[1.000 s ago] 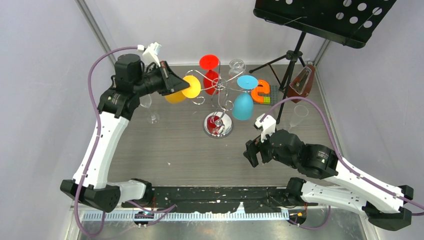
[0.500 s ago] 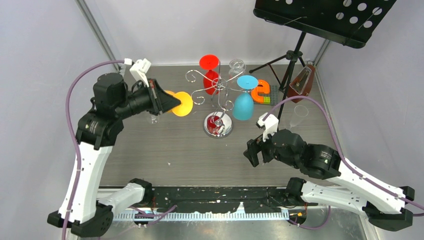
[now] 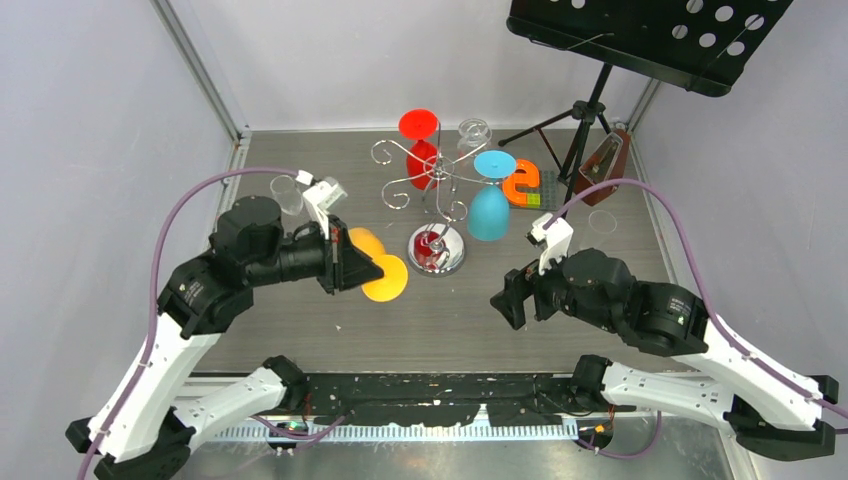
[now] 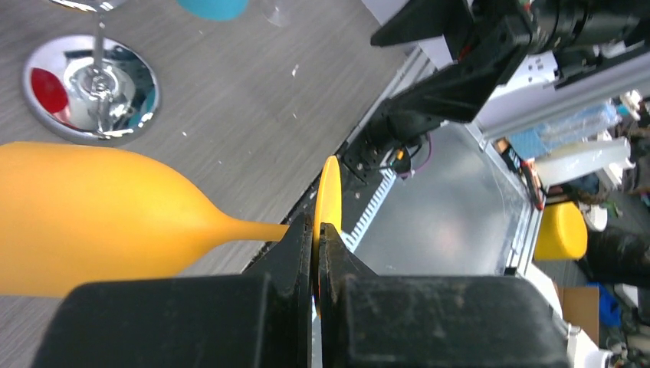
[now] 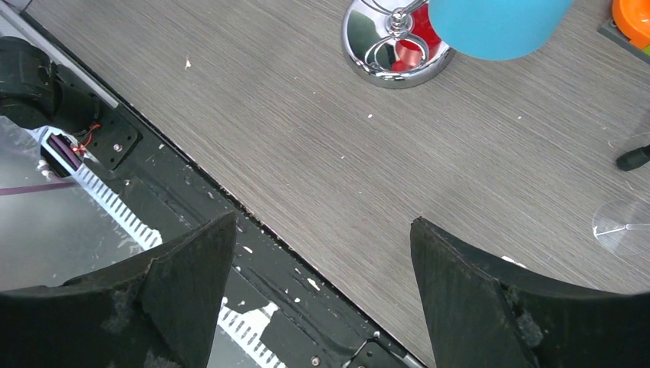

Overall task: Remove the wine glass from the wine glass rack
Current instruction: Pick up the wine glass from the wine rack, then place the wine glass at the center of the board.

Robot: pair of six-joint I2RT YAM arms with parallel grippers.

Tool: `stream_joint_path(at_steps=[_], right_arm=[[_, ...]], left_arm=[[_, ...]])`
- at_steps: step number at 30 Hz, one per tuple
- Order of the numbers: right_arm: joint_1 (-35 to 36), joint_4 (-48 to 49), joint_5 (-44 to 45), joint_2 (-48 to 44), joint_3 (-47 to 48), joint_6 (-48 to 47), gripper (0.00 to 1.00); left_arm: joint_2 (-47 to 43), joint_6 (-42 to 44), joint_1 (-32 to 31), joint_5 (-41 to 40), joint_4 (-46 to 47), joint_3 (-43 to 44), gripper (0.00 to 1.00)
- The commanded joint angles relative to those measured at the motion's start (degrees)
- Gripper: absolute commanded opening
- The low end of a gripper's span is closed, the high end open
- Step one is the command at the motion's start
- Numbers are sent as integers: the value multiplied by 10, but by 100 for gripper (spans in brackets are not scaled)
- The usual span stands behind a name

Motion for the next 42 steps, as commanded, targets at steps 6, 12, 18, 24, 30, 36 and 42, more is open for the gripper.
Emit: stream_joint_path(at_steps=[6, 12, 18, 24, 30, 36, 42], right_arm=[[-1, 3, -43, 12, 45, 25, 90], [-1, 6, -78, 22, 58, 39, 90], [-1, 24, -106, 27, 66, 61, 90], [-1, 66, -137, 32, 59, 103, 87], [-1, 126, -189, 42, 32, 154, 84], [-1, 181, -252, 65, 12, 190, 81], [-1, 232, -289, 86, -12, 222, 80]], left_arm=[[8, 36, -157, -116, 26, -26, 0], [30, 47, -246, -198, 35, -28, 0], [46, 68, -327, -263, 55, -48, 0], [50, 101, -410, -336, 100, -78, 0], [48, 124, -479, -422, 137, -103, 0], [37, 146, -532, -499, 183, -135, 0], [17, 171, -572, -559, 234, -177, 0]])
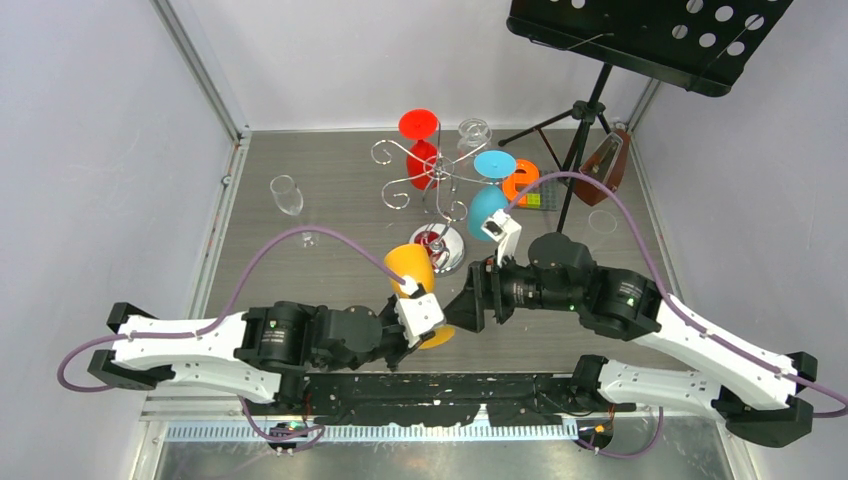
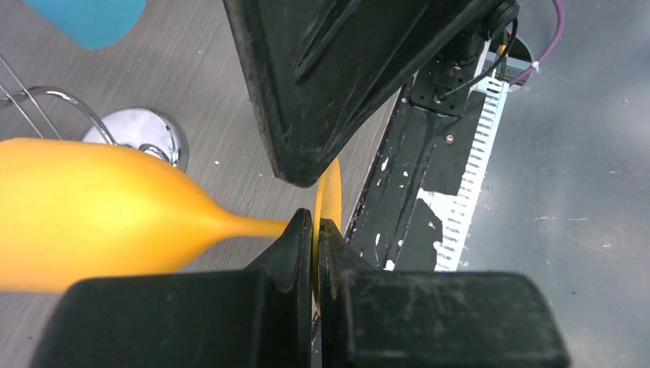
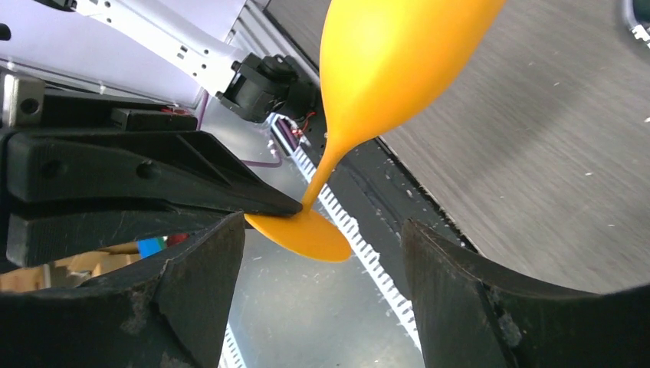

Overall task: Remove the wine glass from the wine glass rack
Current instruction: Place the wine glass at the center of the board.

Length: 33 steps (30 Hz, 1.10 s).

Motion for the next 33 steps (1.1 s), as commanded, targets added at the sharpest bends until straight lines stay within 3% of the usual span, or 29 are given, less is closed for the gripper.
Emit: stream_joint_path(at_steps=[1, 19, 29, 33], right_arm=[[-2, 78, -49, 6, -16, 45, 80], [3, 166, -39, 44, -73, 115, 75], [11, 199, -42, 48, -98, 138, 50], [14, 203, -43, 49, -102, 140, 34]], left_arm=[[-23, 33, -29, -73, 83, -19, 0], [-35, 58, -109, -151, 150, -59, 0], [-55, 63, -133, -194, 180, -81, 0], [-61, 64, -135, -197, 195, -90, 0]])
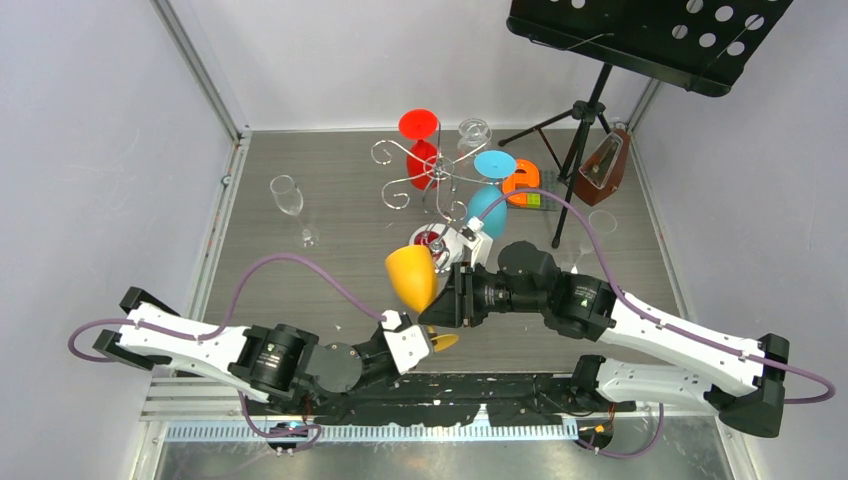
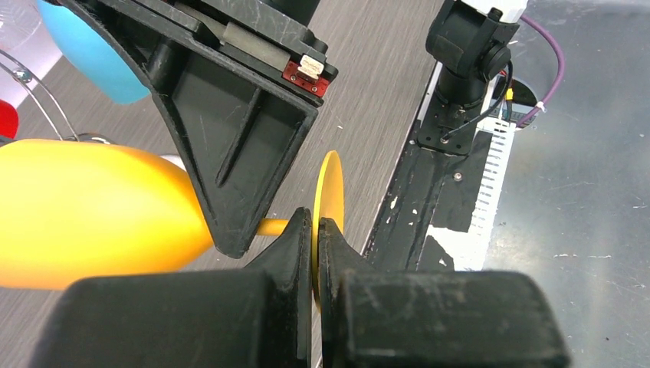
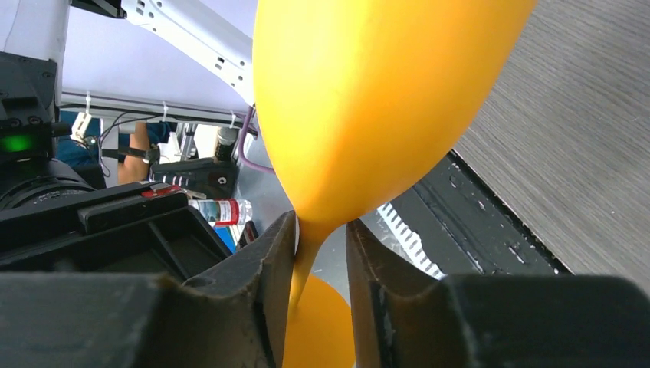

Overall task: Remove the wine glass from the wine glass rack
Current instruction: Place the wine glass at the center of the board.

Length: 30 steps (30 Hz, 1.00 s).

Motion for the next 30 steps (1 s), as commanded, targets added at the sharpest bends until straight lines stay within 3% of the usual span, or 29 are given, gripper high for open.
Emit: stream_joint_path(at_steps=[1, 6, 13, 20, 30], right_arm=[[6, 31, 3, 0, -1, 9, 32], [9, 34, 4, -5, -8, 10, 8], [12, 34, 16, -23, -8, 0, 6], [12, 27, 23, -39, -9, -23, 6], [11, -32, 38, -23, 11, -139, 6]], left_arm=[[-13, 9, -4, -28, 63, -4, 0], [1, 7, -4, -13, 61, 2, 0], [42, -3, -5, 4, 18, 34, 0], [68, -11, -2, 11, 12, 40, 40], [56, -36, 38, 44, 11, 35, 71]])
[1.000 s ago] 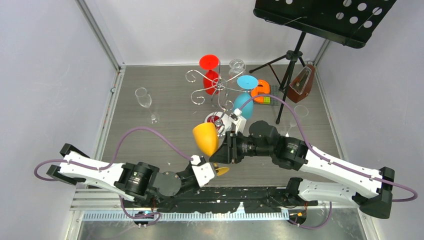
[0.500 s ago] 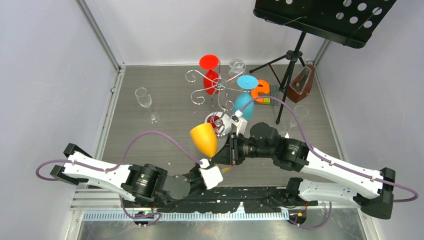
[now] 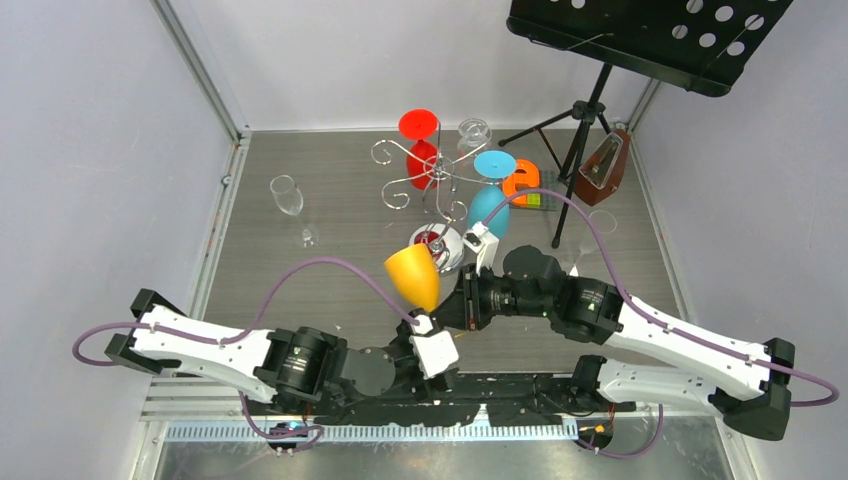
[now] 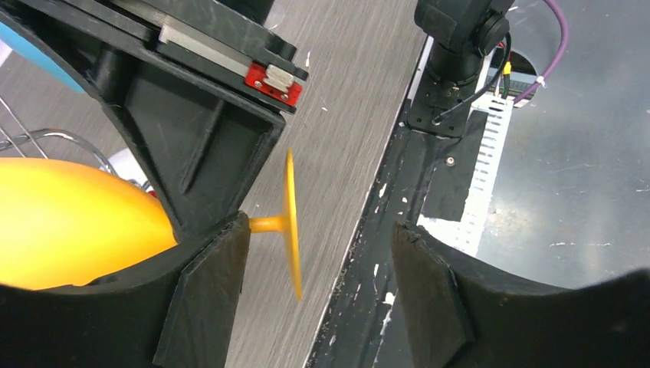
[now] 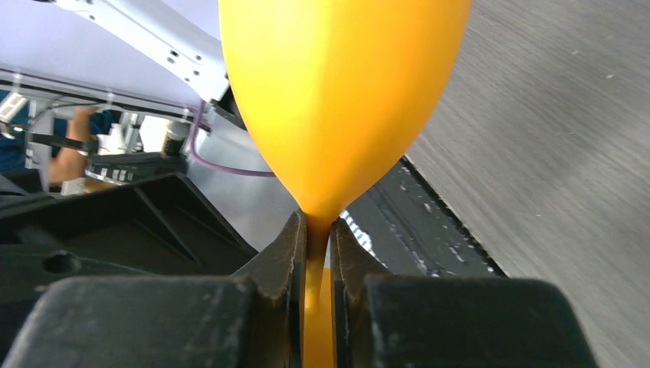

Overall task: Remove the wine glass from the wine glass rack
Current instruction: Place the wine glass at the center of the board.

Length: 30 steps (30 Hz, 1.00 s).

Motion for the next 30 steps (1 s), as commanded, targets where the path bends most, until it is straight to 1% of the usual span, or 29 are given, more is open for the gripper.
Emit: stream_joint_path(at_steps=[1, 5, 8, 11, 12, 18, 23, 30], right_arm=[[2, -21, 18, 5, 25, -89, 6], [0, -37, 28, 14, 25, -154, 6], [-6, -47, 39, 18, 29, -211, 6], [-16, -60, 54, 22, 35, -252, 6], [-17, -62, 63, 24, 36, -272, 6], [-21, -68, 96, 21, 27, -358, 6], [-21, -71, 108, 14, 25, -426, 6], [-22, -86, 153, 9, 24, -512, 6]], left_arm=[[-20, -23, 25, 23, 18, 10, 72], [-33, -39, 51, 56, 21, 2, 79], [-46, -53, 72, 76, 26, -7, 82], [-62, -69, 97, 93, 32, -23, 92], [-67, -78, 105, 103, 35, -28, 94], [-107, -113, 145, 132, 52, -59, 99], [-148, -149, 182, 143, 59, -85, 100], [-186, -198, 241, 207, 67, -110, 100]])
